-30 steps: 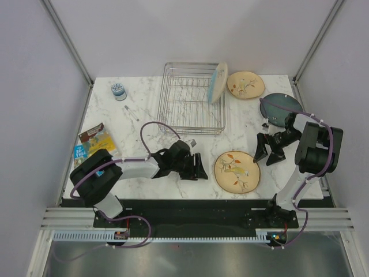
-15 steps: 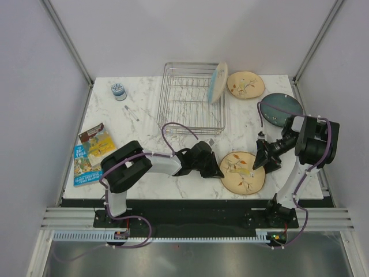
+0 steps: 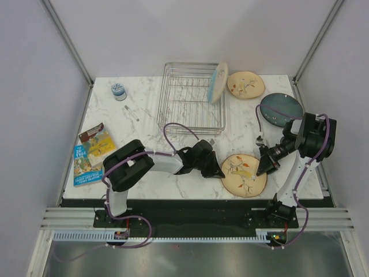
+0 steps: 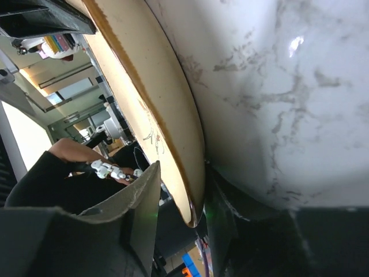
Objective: Load the plates into the dish rack
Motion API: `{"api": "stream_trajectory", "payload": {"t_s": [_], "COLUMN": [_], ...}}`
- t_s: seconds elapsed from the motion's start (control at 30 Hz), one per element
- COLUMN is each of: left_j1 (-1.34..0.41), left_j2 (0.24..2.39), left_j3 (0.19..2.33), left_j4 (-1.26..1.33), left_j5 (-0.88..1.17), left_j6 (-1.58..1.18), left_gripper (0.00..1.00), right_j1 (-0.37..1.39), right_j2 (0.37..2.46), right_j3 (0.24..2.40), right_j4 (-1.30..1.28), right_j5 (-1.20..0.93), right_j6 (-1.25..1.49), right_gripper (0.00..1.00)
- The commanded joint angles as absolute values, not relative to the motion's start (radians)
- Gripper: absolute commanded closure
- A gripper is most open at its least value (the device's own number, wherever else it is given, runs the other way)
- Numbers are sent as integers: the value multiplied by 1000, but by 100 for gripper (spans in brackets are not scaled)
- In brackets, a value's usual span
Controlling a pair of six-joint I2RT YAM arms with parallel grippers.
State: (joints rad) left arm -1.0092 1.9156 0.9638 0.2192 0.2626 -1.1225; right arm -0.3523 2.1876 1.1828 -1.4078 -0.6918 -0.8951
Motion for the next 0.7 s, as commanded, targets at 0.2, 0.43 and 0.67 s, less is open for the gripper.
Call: {"api": "stream_trajectory", "payload": {"t_s": [0.2,0.43,0.67], "left_j1": [-1020,-1020,-1006], "left_j2": [1982,2002,1910], "left_j3": [1078,1126,1124], "left_j4": [310,362,296], "left_j5": [279,340,364], "left_j6": [-1112,-1036,-798], "left_gripper": [98,98,66], "right_j1": [-330,-310,-321], "right_j2": [2203,2132,1974], "right_j3": [1186,1189,1296], "right_j4": [-1459,-1460,-1460], "right_j5": [-848,-906,-858], "right_j6": [-997,-1014,-993], "right_gripper": [71,100,100]}}
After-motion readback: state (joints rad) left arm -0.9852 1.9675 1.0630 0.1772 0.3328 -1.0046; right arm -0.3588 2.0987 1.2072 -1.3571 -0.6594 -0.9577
